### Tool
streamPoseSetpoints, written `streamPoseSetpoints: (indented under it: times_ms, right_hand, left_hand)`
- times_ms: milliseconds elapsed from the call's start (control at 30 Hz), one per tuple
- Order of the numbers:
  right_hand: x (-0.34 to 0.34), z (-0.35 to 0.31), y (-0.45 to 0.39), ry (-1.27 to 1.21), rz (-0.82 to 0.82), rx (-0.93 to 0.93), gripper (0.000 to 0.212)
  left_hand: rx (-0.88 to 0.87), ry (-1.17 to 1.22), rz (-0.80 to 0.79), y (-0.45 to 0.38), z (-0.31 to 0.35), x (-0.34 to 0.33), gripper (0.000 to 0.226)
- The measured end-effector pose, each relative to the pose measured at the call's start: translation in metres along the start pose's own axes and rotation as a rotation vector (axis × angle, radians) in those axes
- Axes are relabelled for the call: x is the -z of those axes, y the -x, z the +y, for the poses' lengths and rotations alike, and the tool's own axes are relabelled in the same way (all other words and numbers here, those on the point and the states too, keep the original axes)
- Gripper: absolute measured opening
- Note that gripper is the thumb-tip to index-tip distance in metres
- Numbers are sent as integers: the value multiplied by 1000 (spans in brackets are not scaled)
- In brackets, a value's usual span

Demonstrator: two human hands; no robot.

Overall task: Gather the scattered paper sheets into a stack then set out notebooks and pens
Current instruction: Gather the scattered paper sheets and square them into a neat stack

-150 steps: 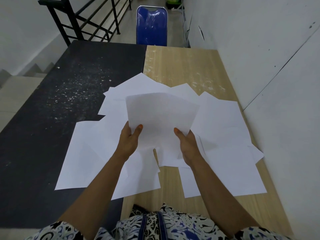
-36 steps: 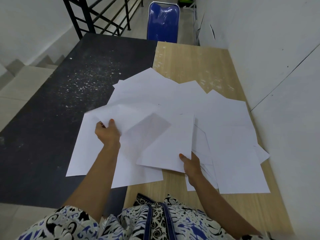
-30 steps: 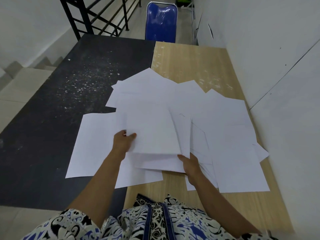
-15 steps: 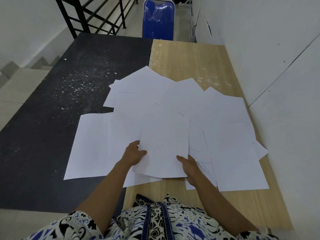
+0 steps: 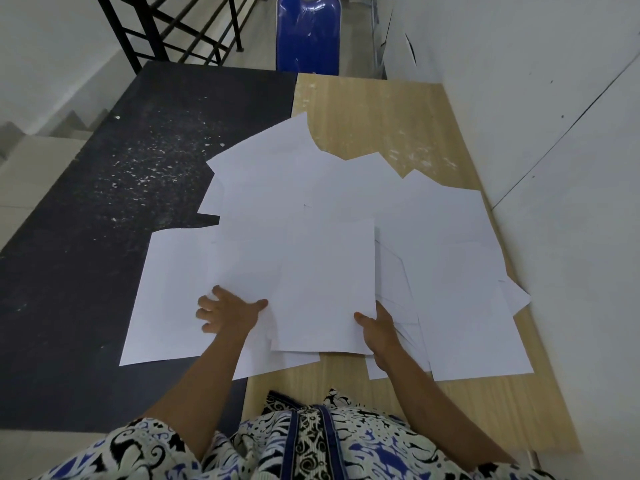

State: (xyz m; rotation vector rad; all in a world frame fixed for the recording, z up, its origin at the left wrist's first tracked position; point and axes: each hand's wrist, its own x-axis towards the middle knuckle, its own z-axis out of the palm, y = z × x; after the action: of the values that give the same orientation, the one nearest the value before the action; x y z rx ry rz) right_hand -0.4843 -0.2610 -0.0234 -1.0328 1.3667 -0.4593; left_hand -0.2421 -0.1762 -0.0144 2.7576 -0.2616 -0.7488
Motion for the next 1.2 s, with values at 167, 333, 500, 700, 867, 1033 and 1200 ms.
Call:
streamPoseSetpoints:
  times_ms: [167, 333, 500, 700, 867, 1033, 1200]
  right_hand:
    - [-2, 3, -1, 10, -3, -5, 37]
    - [-3, 4, 2, 23, 1, 9, 37]
    - [0, 3, 3, 19, 5, 29, 36]
    - [-1, 5, 5, 29, 4, 32, 37]
    - [2, 0, 3, 24, 17, 49, 36]
    - [3, -3, 2, 2, 35, 53, 36]
    - [3, 2, 2, -2, 33, 50, 36]
  left_hand:
    - [68, 63, -2, 0, -9, 4, 116]
    - [28, 207, 37, -6, -19, 9, 86]
    - [-172, 468, 125, -8, -20, 22, 31]
    - [-290, 696, 152, -7, 8, 45, 18]
    - [-372, 709, 37, -9, 19, 56, 27]
    - [-476, 393, -203, -8, -9, 43, 53]
    - [-383, 402, -139, 3, -33, 28, 46]
